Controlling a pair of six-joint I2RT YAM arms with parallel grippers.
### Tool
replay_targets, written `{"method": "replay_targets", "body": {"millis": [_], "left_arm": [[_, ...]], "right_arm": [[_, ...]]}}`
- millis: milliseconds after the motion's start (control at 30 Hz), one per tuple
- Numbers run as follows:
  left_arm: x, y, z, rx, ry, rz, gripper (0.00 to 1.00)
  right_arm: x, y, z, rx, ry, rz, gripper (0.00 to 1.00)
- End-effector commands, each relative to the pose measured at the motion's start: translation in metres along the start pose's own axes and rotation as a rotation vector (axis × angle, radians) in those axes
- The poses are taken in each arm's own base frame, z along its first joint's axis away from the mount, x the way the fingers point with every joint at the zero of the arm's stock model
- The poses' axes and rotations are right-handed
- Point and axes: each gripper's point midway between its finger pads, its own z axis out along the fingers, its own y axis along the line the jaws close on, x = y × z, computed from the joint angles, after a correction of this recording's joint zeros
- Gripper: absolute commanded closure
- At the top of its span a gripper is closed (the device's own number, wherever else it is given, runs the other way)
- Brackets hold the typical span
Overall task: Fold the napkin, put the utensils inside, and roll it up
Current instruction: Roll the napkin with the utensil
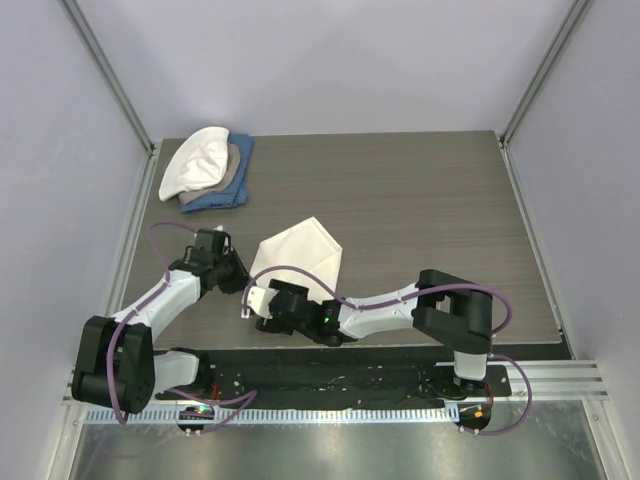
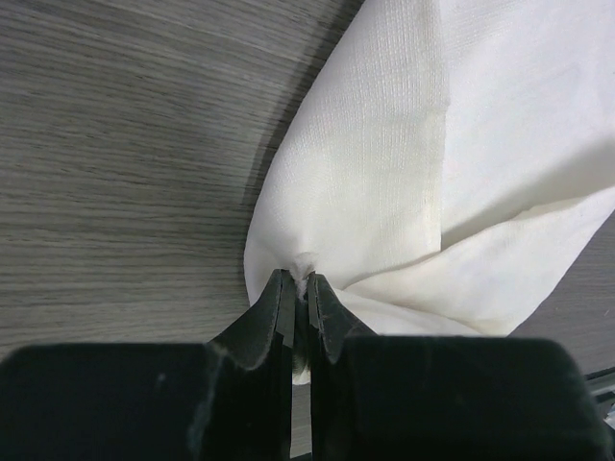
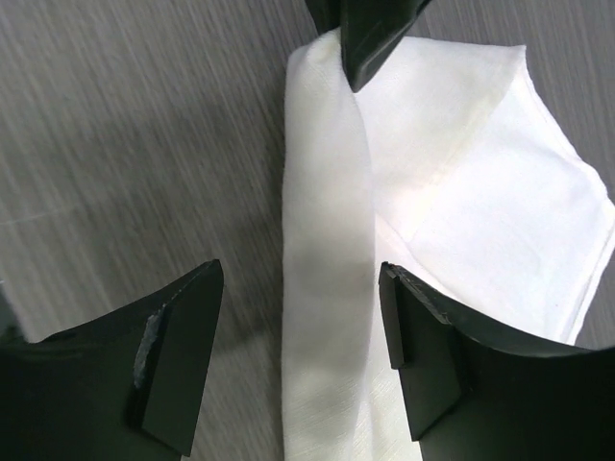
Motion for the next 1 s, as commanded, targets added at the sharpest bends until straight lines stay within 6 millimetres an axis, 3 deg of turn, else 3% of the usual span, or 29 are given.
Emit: {"method": "replay_targets", "body": {"millis": [0,267,533,833,867,933,967], "left_arm": [[-0.005,-0.007,-0.003,0.018,0.005,0.021,1.0],[-0.006,-0.007,-0.002,0.02,0.005,0.023,1.0],[-0.007,-0.01,-0.002,0.033,0.003,0.028,1.0],[-0.013,-0.014,0.0,0.041,-0.006,0.036,1.0],[-0.015,-0.015,-0.001,0.039,-0.016,0.036,0.96],[-0.021,-0.014,-0.003,0.028,-0.04,0.036,0.77],[-0.024,-0.014,-0.004,0.026,-0.053,0.037,0.62]], "right_arm": [[-0.017,-0.019,0.006,0.125,-0.071,-0.024,0.28],[-0.01,-0.007,0.018,0.078,-0.053,-0.046,0.35],[0.02,-0.01,0.038,0.031,0.038,-0.01,0.41],[0.051,0.018,0.044,-0.233,0.139,0.148,0.6],[0.053,0.022,0.042,-0.267,0.151,0.169,0.62],[0.055,0.03,0.039,-0.364,0.158,0.24,0.68],[0.056,0.032,0.036,-0.39,0.173,0.263,0.7]]}}
